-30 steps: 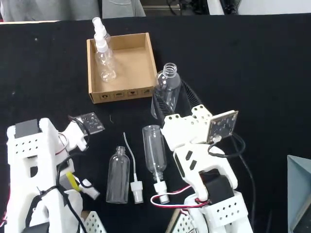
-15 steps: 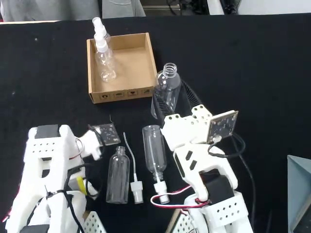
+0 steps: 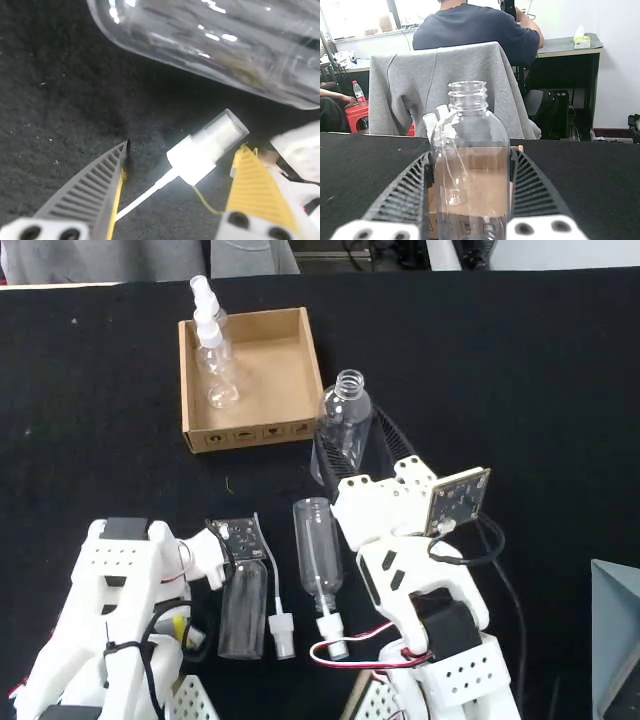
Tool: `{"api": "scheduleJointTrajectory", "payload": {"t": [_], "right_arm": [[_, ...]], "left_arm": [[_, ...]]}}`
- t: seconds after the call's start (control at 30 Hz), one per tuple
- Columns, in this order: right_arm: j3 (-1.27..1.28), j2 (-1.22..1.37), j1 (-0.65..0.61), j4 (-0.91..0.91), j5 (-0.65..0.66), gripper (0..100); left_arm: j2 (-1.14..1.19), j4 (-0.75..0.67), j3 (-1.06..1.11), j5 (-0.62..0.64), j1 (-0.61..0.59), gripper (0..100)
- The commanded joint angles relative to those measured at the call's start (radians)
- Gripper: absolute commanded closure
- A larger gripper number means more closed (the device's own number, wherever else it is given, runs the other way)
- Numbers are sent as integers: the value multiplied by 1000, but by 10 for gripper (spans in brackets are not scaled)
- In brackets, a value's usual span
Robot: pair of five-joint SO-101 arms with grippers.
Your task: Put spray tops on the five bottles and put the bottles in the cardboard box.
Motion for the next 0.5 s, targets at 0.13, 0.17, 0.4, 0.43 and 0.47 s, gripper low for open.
{"api": "scheduleJointTrajectory", "payload": {"t": [0.13,0.17,0.4,0.43,0.47], "right_arm": [[-13,-27,25,-26,11,942],[-13,-27,25,-26,11,942],[-13,-27,25,-26,11,942],[-13,-27,25,-26,11,942],[-13,-27,25,-26,11,942]], "left_arm": [[5,-68,48,72,13,683],[5,-86,58,87,21,683],[5,-100,65,143,42,697],[5,-100,65,143,44,714],[5,-100,67,143,44,732]]}}
